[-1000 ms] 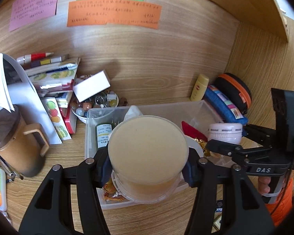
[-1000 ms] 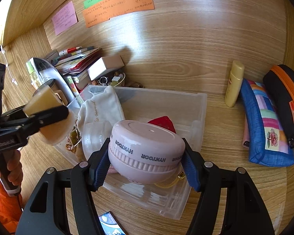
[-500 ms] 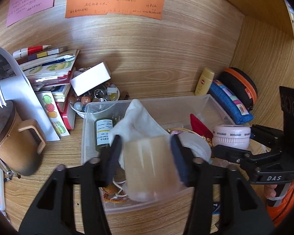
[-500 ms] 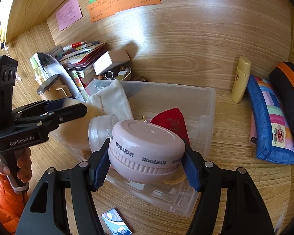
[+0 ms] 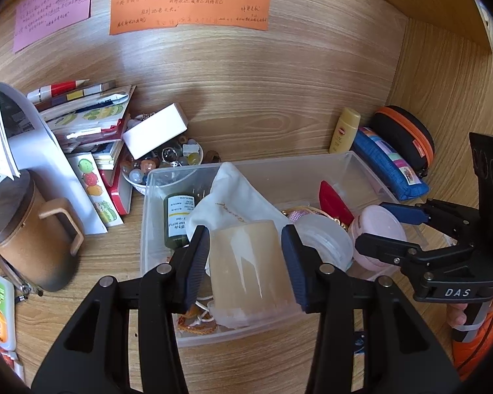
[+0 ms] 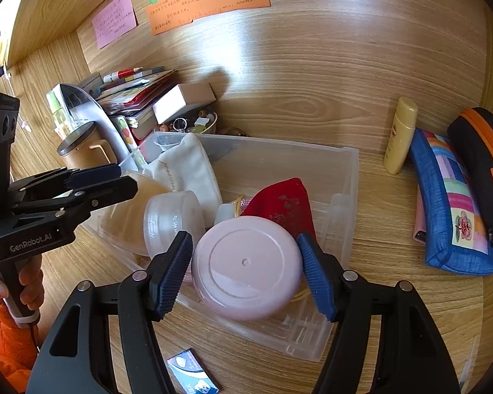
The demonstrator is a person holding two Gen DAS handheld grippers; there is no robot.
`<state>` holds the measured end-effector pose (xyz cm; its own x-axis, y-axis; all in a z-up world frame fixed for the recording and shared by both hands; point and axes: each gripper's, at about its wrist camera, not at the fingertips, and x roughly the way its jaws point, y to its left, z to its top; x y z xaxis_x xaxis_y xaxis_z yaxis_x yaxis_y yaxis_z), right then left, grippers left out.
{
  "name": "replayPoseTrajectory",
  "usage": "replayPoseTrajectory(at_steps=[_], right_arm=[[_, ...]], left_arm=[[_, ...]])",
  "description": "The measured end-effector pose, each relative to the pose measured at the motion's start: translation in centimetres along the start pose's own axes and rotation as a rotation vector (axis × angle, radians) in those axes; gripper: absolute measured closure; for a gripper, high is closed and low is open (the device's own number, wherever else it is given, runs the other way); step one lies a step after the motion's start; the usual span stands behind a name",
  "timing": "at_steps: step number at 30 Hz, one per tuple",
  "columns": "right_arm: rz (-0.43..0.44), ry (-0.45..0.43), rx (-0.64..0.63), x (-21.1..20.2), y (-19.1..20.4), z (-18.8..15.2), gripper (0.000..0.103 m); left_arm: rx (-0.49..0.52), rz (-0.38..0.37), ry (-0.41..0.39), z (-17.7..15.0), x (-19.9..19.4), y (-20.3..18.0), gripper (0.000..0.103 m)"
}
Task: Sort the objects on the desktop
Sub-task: 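Open the right gripper to drop the pink container while the left drops the beige cylinder into the box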
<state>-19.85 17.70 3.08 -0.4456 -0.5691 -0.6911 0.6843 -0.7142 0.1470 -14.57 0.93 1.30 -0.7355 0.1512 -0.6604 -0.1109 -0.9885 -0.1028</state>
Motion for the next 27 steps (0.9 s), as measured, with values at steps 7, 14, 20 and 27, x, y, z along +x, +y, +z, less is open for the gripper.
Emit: replayPoseTrajectory(at_steps=[7,14,20,27], right_arm=[[-0.02,-0.019,-0.007,-0.4,0.0,0.1,0.037],[-0.054,-0.05,-0.064,-1.2,1.1,0.1,0.028],[-0.083,-0.064,-0.115,-1.7,2.3,0.0,0.026],[-0.102,-0.067,-0.136,-2.7,2.9,-0.3,0.021]], left_arm=[[-0.005,0.026,-0.015,-0.2,-1.2,0.2,0.055],[-0.012,0.054,-0.028,-0.6,-2.3,0.1,0.039],[-0.005,0.076,-0.045,-1.1,-3.5,-0.1,0.029],[0.006,0.101,-0.073,-1.8,-5.1,-0.3,0.014]])
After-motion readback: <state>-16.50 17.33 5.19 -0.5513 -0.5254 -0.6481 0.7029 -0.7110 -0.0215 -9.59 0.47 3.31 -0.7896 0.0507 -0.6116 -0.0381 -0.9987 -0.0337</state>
